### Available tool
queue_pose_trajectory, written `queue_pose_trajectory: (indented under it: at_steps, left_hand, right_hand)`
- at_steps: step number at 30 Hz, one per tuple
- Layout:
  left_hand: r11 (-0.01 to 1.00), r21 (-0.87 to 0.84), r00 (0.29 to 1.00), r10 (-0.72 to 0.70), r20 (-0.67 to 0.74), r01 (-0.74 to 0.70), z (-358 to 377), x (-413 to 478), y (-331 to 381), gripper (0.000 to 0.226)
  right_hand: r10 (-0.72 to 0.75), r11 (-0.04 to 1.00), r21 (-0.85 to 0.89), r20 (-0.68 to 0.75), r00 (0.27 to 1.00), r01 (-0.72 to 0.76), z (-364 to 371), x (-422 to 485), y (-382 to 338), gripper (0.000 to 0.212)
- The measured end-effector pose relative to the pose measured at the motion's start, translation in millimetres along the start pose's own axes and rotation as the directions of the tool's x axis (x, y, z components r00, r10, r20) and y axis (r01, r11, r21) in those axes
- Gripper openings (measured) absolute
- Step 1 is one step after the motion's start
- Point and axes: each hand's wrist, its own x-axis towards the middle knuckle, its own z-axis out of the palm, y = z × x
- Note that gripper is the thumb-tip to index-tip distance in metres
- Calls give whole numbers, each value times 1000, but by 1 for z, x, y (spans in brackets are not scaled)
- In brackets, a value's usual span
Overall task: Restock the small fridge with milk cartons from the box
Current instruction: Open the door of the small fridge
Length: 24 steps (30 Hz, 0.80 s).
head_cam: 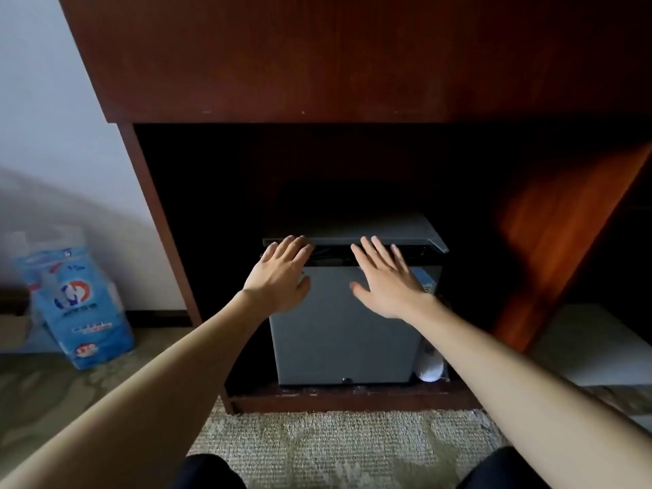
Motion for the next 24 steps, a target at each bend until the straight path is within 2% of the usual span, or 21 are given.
queue_pose_trajectory:
  at_steps: [4,6,11,19,24]
  left_hand:
    - [996,5,978,-84,188,85,17,9,0,83]
    - [995,23,970,-97,221,94,29,8,0,91]
    - [991,-2,982,-134,129,136,38,6,3,93]
    - [976,-62,967,-196,160,208,35,-3,18,94]
    - [988,46,980,-154,126,149,30,-38,34,97]
  right_hand:
    - [15,1000,-12,53,998,-14,21,11,0,83]
    - [8,999,-42,26,1000,-7,34,12,0,90]
    - [25,999,-35,-7,1000,-25,37,13,-3,95]
    - [37,998,-44,-4,999,-37,31,7,-5,94]
    - [-24,998,-61,11,1000,25,28,-18,-1,96]
